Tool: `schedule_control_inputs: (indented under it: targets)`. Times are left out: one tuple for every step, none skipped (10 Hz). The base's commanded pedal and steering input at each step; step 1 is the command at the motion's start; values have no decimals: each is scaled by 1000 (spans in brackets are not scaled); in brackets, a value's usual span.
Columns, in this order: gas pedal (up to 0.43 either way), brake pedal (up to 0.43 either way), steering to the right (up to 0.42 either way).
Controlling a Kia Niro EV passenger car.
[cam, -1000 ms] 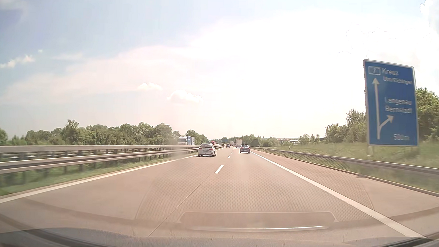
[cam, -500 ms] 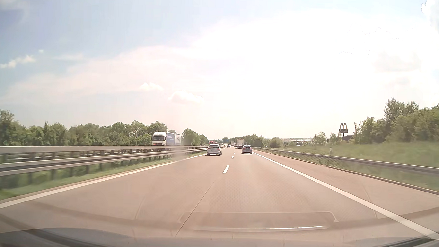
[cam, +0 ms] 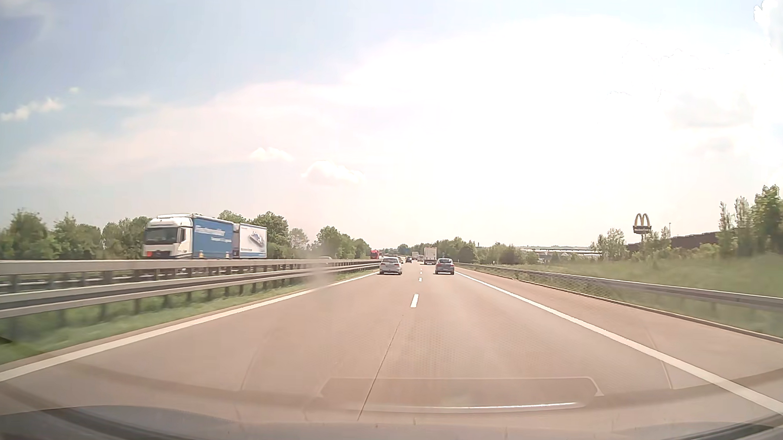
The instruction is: Follow the waypoints while adhering to traffic rules and regulations
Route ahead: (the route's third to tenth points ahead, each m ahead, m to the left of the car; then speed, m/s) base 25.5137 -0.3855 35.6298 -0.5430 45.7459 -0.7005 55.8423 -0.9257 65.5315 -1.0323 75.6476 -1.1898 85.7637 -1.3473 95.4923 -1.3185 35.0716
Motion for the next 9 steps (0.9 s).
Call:
schedule_control_inputs:
  targets:
    - [350,0,-4]
    - [350,0,-3]
    - [350,0,-3]
    - [350,0,-3]
    - [350,0,-3]
    - [350,0,-3]
    - [350,0,-3]
    - [350,0,-2]
    - [350,0,-2]
